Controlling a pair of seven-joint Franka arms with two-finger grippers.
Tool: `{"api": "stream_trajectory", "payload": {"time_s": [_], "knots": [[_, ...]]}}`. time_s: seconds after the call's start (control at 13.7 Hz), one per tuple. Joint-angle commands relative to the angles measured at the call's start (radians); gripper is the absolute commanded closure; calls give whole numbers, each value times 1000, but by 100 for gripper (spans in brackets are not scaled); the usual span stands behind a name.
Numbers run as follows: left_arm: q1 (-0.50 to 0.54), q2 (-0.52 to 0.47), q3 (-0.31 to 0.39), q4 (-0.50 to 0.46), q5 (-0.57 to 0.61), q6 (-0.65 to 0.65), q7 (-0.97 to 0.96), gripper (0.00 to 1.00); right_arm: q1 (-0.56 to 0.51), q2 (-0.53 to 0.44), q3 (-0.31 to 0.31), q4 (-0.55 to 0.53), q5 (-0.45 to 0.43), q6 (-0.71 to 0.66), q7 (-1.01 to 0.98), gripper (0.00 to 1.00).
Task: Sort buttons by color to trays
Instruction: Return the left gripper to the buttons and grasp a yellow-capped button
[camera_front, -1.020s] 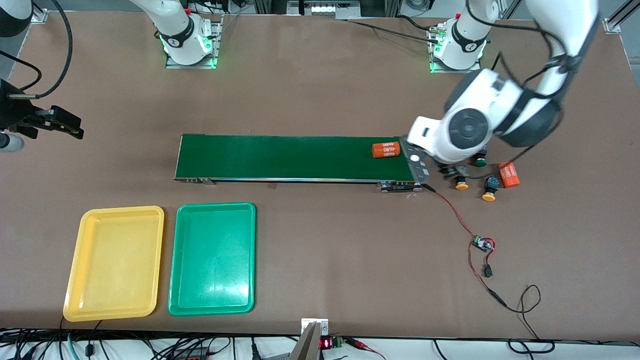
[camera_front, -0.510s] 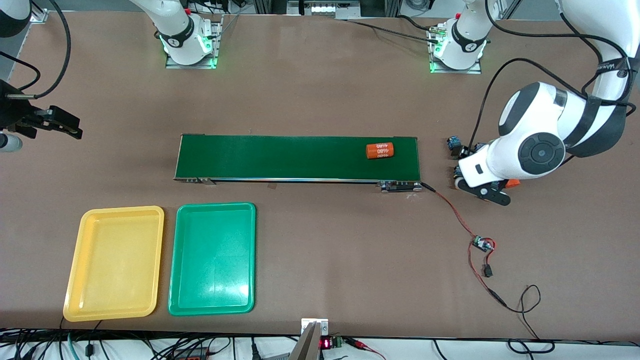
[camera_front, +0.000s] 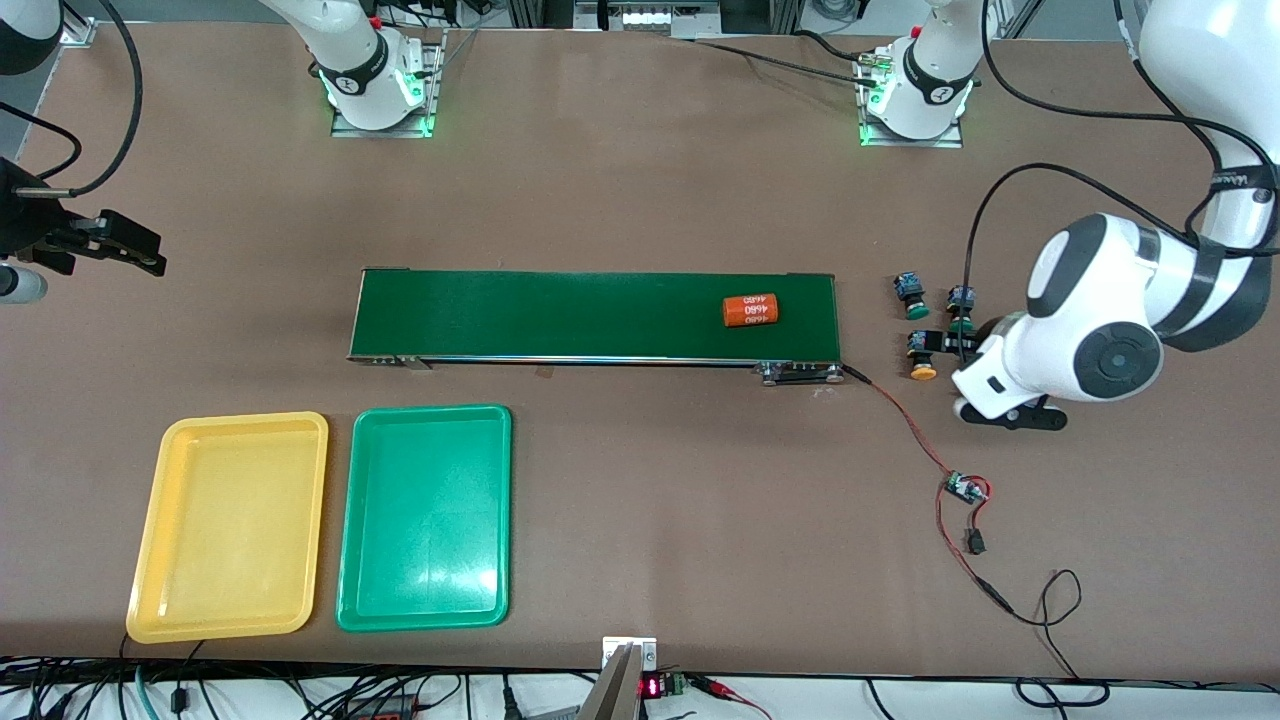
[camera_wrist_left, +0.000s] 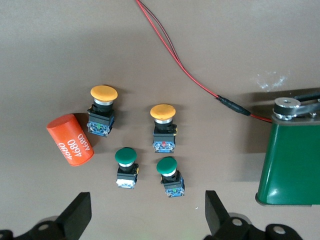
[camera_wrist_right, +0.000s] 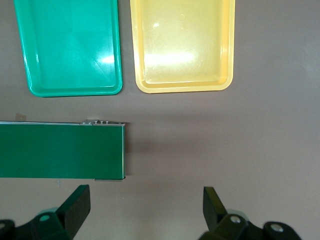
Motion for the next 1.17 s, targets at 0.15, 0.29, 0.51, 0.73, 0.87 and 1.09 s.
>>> {"api": "stream_trajectory", "payload": {"time_s": [0.15, 0.29, 0.51, 0.73, 0.87, 1.09], "knots": [[23, 58, -3, -100, 27, 112, -35, 8, -4, -20, 6, -18, 5, -11, 12, 0], [43, 26, -2, -227, 32, 255, -46, 8, -4, -20, 6, -18, 5, -11, 12, 0], [82, -1, -2, -378, 137, 462, -52, 8, -4, -20, 6, -18, 5, -9, 12, 0], [119, 1, -2, -470, 153, 604, -72, 9, -4, -20, 6, -18, 5, -9, 12, 0], [117, 1, -2, -486, 153, 612, -119, 17, -5, -20, 6, -18, 5, -9, 12, 0], [117, 6, -3, -493, 153, 597, -135, 56, -5, -20, 6, -18, 5, -9, 12, 0]]}}
